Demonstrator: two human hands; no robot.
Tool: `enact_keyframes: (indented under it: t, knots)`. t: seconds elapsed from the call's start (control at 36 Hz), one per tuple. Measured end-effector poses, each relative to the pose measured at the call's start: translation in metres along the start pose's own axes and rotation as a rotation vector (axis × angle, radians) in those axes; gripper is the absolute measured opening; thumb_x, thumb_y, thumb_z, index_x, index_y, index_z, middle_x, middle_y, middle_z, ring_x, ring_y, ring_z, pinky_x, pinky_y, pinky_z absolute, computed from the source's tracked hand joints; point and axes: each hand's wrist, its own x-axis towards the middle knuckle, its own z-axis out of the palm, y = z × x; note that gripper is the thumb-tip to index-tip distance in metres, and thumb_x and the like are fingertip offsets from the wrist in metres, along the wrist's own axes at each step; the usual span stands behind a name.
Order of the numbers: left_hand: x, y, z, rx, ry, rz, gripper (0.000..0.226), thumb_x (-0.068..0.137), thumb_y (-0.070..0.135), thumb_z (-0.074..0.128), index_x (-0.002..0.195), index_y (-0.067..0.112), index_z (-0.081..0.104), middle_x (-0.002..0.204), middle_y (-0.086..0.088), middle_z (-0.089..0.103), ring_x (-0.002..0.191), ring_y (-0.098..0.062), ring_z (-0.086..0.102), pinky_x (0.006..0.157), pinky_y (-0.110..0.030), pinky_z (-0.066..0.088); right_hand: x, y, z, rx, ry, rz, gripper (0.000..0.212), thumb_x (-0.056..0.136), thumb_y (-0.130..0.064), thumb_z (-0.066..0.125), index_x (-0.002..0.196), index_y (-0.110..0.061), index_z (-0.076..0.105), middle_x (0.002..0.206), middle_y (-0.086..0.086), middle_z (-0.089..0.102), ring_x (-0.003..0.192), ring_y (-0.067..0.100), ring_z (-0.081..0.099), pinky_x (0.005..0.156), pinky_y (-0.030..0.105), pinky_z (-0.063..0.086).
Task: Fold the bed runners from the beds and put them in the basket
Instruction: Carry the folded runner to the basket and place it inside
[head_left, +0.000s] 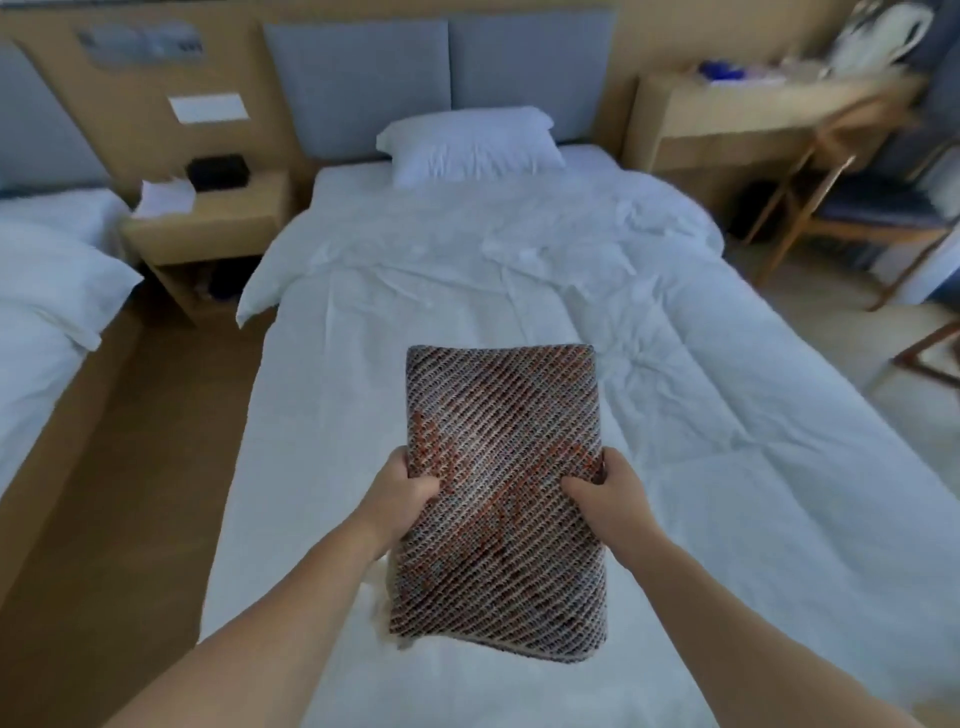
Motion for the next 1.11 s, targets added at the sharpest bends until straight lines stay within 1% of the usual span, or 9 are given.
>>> enact_keyframes:
  t: [0.11,0.25,0.53,0.69,0.78,0.86,0.92,1.0,1.11]
  knots:
    - [-0.029,0.079,0.064,0.090,-0.029,0.147,0.031,0.084,0.004,0.055,0.112,0.016,0.050,0.104,-0.009,0.064,0.093,-0.023,0.063,0.085,-0.041,0.053,-0.033,-0.021,-0.106,0.024,0.125,-0.101,0.029,0.085,-0.012,0.064,0.110,-0.020,0.053,0.094,-0.003,0.064,0.081,0.013,0.064,0.065,0.028,0.051]
    - [-0.070,0.173,0.150,0.113,-0.065,0.372,0.036,0.086,0.005,0.057,0.117,0.018,0.047,0.107,-0.004,0.061,0.096,-0.019,0.061,0.084,-0.036,0.051,-0.078,-0.041,-0.232,0.041,0.322,-0.261,0.028,0.084,-0.010,0.065,0.105,-0.024,0.052,0.095,-0.004,0.063,0.080,0.003,0.058,0.061,0.021,0.044]
    - [-0.123,0.301,0.303,0.156,-0.258,0.761,0.037,0.087,0.013,0.064,0.123,0.014,0.053,0.117,-0.005,0.063,0.108,-0.025,0.058,0.099,-0.045,0.045,-0.170,-0.038,-0.420,0.073,0.708,-0.395,0.042,0.087,-0.014,0.065,0.126,-0.018,0.051,0.106,-0.006,0.059,0.097,0.011,0.056,0.085,0.024,0.046]
    - [-0.144,0.331,0.374,0.199,-0.430,0.871,0.040,0.089,0.015,0.061,0.127,0.016,0.052,0.120,-0.001,0.062,0.112,-0.022,0.057,0.102,-0.046,0.044,-0.213,-0.009,-0.470,0.107,0.922,-0.361,0.039,0.087,-0.016,0.065,0.124,-0.018,0.054,0.109,-0.006,0.064,0.103,0.014,0.061,0.091,0.032,0.050]
    - [-0.153,0.336,0.398,0.215,-0.536,0.906,0.036,0.088,0.016,0.061,0.124,0.019,0.054,0.116,0.003,0.063,0.109,-0.019,0.058,0.100,-0.048,0.045,-0.234,0.005,-0.477,0.100,1.035,-0.342,0.028,0.090,-0.012,0.062,0.113,-0.024,0.052,0.099,-0.013,0.060,0.094,0.008,0.059,0.079,0.019,0.047]
    - [-0.159,0.336,0.416,0.225,-0.647,0.941,0.028,0.088,0.016,0.062,0.113,0.028,0.057,0.108,0.008,0.066,0.103,-0.015,0.060,0.096,-0.045,0.047,-0.252,0.019,-0.481,0.084,1.129,-0.309,0.030,0.091,-0.010,0.061,0.114,-0.026,0.050,0.094,-0.019,0.055,0.083,-0.003,0.054,0.064,0.007,0.038]
    - [-0.164,0.335,0.427,0.223,-0.726,0.963,0.025,0.088,0.016,0.063,0.109,0.029,0.057,0.105,0.008,0.066,0.100,-0.013,0.062,0.093,-0.039,0.050,-0.265,0.028,-0.481,0.085,1.184,-0.271,0.033,0.091,-0.011,0.062,0.120,-0.022,0.052,0.098,-0.016,0.056,0.088,0.002,0.054,0.068,0.010,0.039]
    - [-0.172,0.330,0.442,0.205,-0.847,0.958,0.027,0.088,0.013,0.063,0.114,0.020,0.058,0.106,0.006,0.066,0.101,-0.012,0.062,0.089,-0.030,0.051,-0.282,0.043,-0.477,0.097,1.252,-0.212,0.038,0.090,-0.015,0.062,0.126,-0.019,0.052,0.107,-0.008,0.058,0.098,0.011,0.056,0.082,0.024,0.042]
    - [-0.188,0.319,0.466,0.197,-0.981,0.948,0.029,0.090,0.012,0.062,0.118,0.018,0.056,0.104,0.008,0.065,0.093,-0.002,0.061,0.068,-0.011,0.049,-0.307,0.064,-0.469,0.087,1.321,-0.169,0.039,0.090,-0.017,0.062,0.127,-0.018,0.050,0.107,-0.007,0.055,0.099,0.013,0.053,0.087,0.027,0.040]
